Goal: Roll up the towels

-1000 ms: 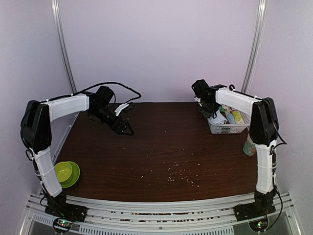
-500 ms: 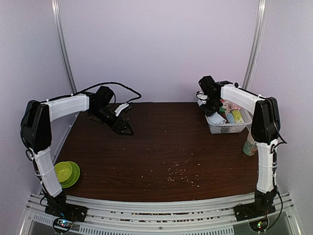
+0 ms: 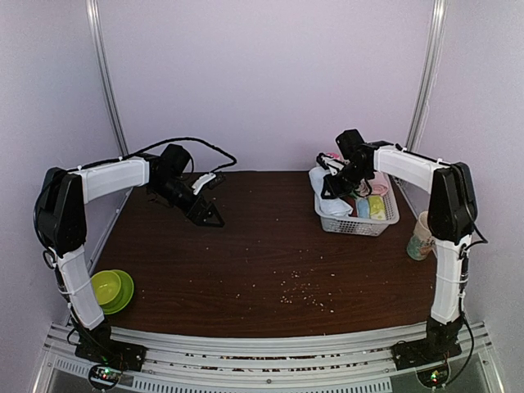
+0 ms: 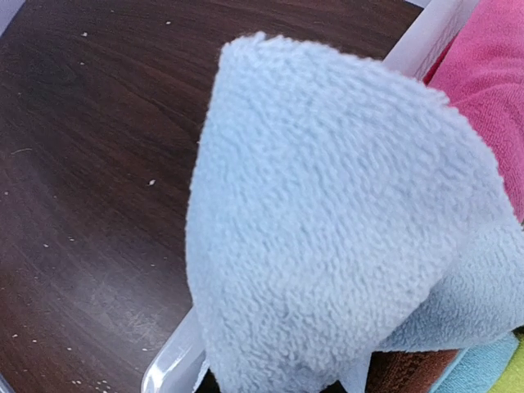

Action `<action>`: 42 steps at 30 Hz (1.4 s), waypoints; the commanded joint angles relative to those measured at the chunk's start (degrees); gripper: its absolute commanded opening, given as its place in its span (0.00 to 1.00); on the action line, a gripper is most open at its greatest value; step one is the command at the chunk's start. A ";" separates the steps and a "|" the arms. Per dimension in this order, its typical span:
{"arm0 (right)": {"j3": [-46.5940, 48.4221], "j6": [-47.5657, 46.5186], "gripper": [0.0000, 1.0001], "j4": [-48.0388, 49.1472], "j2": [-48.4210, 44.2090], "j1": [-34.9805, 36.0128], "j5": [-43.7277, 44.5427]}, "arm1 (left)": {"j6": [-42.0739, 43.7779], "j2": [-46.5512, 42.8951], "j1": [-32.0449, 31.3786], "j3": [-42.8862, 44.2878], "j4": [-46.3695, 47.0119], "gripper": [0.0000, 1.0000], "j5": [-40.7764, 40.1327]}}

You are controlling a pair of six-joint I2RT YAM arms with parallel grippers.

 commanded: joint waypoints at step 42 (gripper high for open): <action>1.19 65.42 0.00 66.19 5.07 -14.21 -45.89 | 3.36 3.69 0.10 7.63 -5.62 0.96 0.29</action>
